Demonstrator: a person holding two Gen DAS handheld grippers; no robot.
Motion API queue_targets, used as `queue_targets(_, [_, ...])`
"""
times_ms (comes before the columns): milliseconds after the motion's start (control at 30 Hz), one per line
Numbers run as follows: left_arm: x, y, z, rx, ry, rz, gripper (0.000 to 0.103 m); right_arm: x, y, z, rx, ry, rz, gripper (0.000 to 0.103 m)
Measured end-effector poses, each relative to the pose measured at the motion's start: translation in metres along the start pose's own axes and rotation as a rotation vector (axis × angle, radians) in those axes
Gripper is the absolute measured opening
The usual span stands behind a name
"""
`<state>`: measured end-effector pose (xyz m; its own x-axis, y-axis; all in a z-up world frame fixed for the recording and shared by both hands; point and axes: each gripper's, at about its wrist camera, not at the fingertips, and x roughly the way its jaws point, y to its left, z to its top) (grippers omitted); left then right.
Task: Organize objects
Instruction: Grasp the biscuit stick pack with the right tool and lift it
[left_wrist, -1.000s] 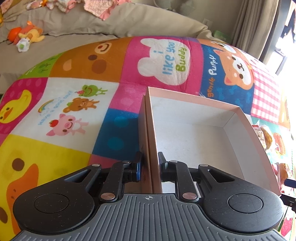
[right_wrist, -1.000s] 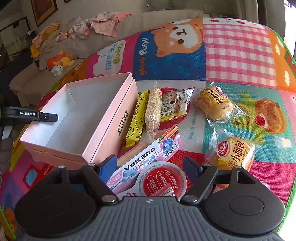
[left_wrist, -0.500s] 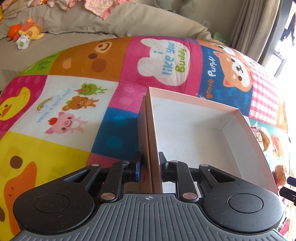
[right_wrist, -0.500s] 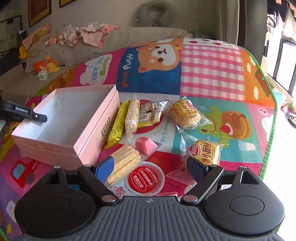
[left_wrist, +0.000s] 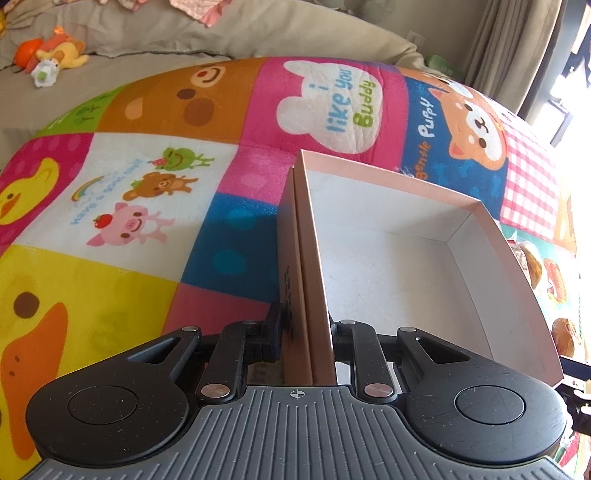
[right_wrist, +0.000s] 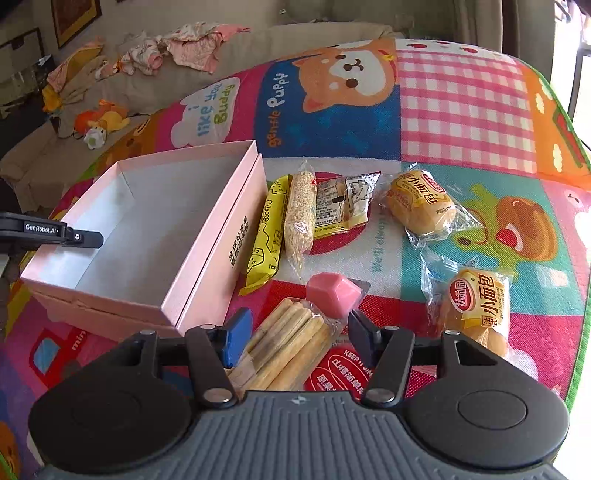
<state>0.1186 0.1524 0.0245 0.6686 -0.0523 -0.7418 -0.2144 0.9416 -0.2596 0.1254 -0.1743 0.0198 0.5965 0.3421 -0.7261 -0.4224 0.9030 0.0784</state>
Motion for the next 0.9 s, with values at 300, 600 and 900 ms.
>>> queue_targets(300, [0.0, -0.003, 0.0, -0.015, 0.001, 0.02, 0.02, -0.03, 0.017, -0.028, -0.138, 0.001, -0.076, 0.055])
queue_targets(600, [0.001, -0.009, 0.002, 0.009, 0.019, 0.055, 0.018, -0.027, 0.042, -0.033, -0.246, 0.061, -0.092, 0.032])
queue_targets(900, [0.0, -0.009, 0.0, 0.006, 0.015, 0.049, 0.018, -0.096, 0.041, -0.057, -0.109, 0.113, 0.077, 0.031])
